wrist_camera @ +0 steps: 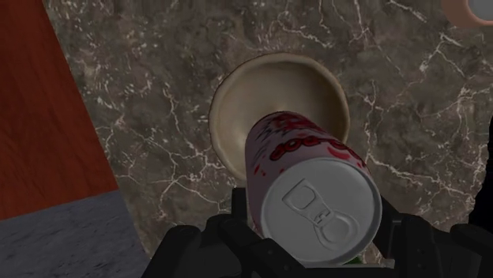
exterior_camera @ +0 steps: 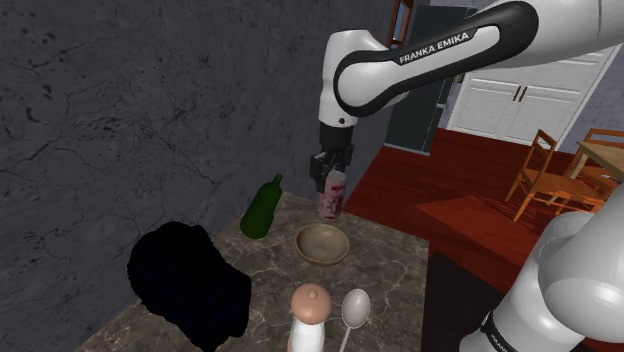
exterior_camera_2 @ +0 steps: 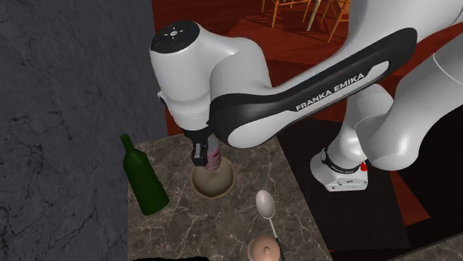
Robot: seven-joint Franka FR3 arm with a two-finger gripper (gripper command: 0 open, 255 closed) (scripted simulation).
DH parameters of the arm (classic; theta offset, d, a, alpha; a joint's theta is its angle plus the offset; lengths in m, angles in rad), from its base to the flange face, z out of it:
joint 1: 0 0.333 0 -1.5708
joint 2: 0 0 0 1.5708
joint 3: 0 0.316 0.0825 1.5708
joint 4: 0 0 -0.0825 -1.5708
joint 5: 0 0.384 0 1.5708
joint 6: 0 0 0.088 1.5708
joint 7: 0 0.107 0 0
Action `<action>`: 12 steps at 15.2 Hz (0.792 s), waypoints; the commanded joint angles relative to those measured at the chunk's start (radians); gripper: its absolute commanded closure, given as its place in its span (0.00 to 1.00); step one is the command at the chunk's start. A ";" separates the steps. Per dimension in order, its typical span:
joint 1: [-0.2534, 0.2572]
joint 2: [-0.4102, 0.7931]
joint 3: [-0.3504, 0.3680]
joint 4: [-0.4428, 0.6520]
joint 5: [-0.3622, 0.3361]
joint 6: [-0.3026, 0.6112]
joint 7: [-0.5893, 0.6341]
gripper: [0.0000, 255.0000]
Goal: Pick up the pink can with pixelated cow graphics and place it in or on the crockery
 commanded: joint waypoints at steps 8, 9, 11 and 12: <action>0.006 0.050 0.013 -0.066 -0.002 0.116 0.021 1.00; 0.006 0.056 0.014 -0.074 -0.003 0.130 0.021 1.00; 0.006 0.070 0.015 -0.088 -0.005 0.159 0.023 1.00; 0.006 0.077 0.015 -0.095 -0.006 0.173 0.024 1.00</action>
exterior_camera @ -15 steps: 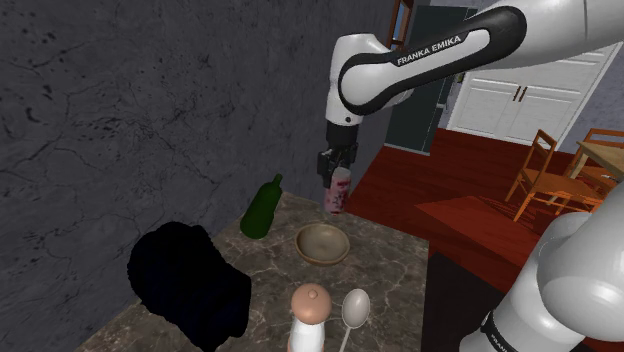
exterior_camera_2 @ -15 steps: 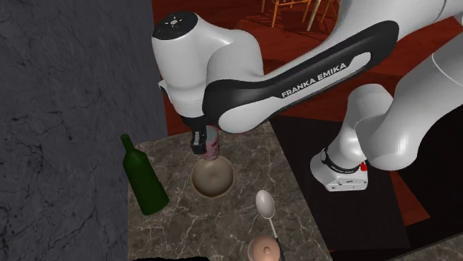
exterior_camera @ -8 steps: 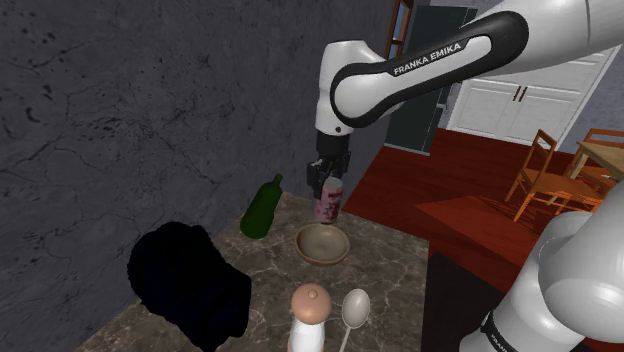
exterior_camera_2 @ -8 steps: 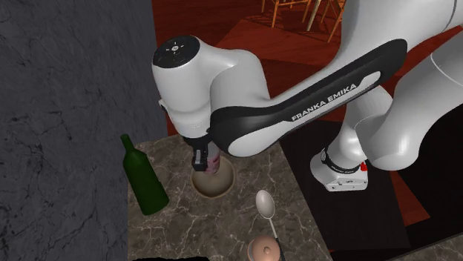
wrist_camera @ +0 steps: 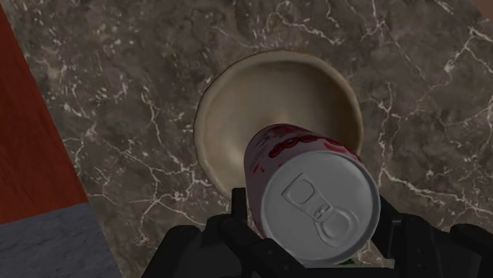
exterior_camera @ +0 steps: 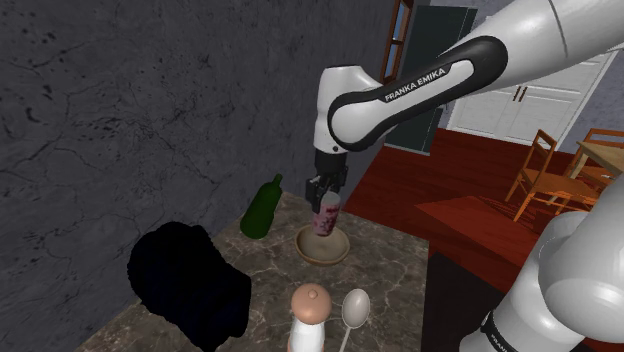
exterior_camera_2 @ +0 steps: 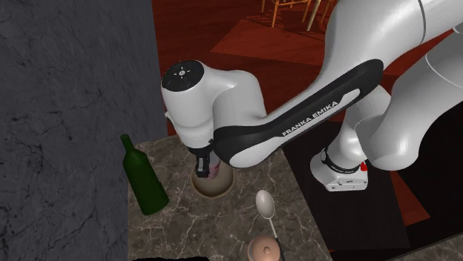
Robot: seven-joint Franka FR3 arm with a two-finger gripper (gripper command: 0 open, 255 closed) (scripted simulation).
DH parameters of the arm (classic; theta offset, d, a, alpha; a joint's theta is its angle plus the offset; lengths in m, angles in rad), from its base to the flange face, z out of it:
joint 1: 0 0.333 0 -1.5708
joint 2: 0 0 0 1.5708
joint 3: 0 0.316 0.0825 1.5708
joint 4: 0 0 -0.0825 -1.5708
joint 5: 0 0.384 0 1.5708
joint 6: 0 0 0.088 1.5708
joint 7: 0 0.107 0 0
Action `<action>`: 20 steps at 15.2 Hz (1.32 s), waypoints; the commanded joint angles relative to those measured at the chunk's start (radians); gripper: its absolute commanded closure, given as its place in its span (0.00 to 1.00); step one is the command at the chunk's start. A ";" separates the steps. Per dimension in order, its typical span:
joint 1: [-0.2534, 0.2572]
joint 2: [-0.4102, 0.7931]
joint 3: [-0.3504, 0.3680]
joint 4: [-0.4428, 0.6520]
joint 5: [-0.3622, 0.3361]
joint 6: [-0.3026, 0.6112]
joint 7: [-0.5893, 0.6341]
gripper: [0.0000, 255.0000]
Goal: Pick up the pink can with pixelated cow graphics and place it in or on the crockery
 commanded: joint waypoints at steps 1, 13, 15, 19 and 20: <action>0.000 0.014 0.001 -0.014 -0.002 0.029 0.001 1.00; -0.001 0.053 0.003 -0.043 -0.008 0.097 0.006 1.00; -0.001 0.053 0.003 -0.043 -0.008 0.097 0.006 0.00; -0.001 0.053 0.003 -0.043 -0.008 0.097 0.006 0.00; -0.001 0.053 0.003 -0.043 -0.008 0.097 0.006 0.00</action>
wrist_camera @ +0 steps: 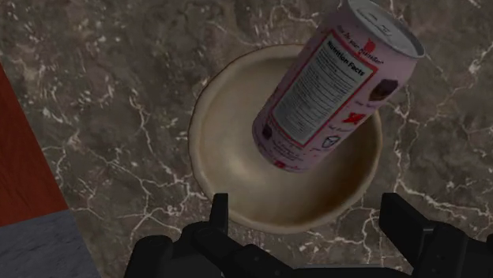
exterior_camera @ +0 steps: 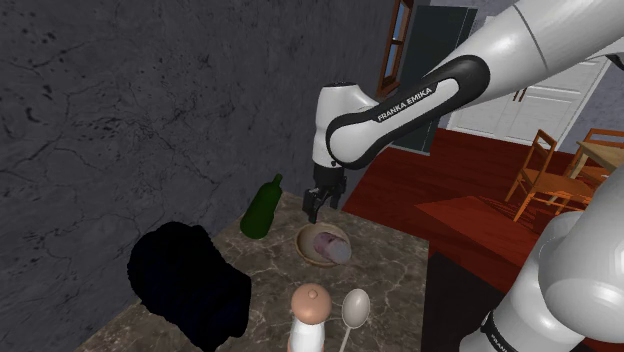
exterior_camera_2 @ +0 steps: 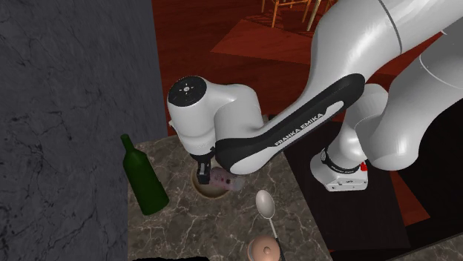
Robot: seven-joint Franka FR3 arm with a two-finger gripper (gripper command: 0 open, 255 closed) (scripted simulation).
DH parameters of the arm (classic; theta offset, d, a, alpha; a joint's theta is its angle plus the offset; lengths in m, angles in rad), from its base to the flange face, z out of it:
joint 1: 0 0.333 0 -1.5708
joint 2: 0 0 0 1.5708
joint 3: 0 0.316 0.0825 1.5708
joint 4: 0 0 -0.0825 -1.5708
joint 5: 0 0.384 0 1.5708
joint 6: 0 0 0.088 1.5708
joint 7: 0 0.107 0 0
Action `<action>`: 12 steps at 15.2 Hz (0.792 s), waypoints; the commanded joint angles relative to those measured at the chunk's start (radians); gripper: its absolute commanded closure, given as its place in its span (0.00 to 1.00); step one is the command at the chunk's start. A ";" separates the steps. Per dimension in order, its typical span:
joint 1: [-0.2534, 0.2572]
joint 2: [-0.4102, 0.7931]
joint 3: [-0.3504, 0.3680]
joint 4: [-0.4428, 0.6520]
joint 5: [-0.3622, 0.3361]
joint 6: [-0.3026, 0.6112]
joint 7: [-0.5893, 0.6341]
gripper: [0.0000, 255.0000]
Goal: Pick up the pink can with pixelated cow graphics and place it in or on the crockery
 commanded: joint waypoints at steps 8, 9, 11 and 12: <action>0.001 -0.072 -0.003 0.063 0.010 -0.134 -0.008 0.00; 0.001 -0.072 -0.003 0.063 0.010 -0.134 -0.008 0.00; 0.001 -0.072 -0.003 0.063 0.010 -0.134 -0.008 0.00; 0.001 -0.072 -0.003 0.063 0.010 -0.134 -0.008 0.00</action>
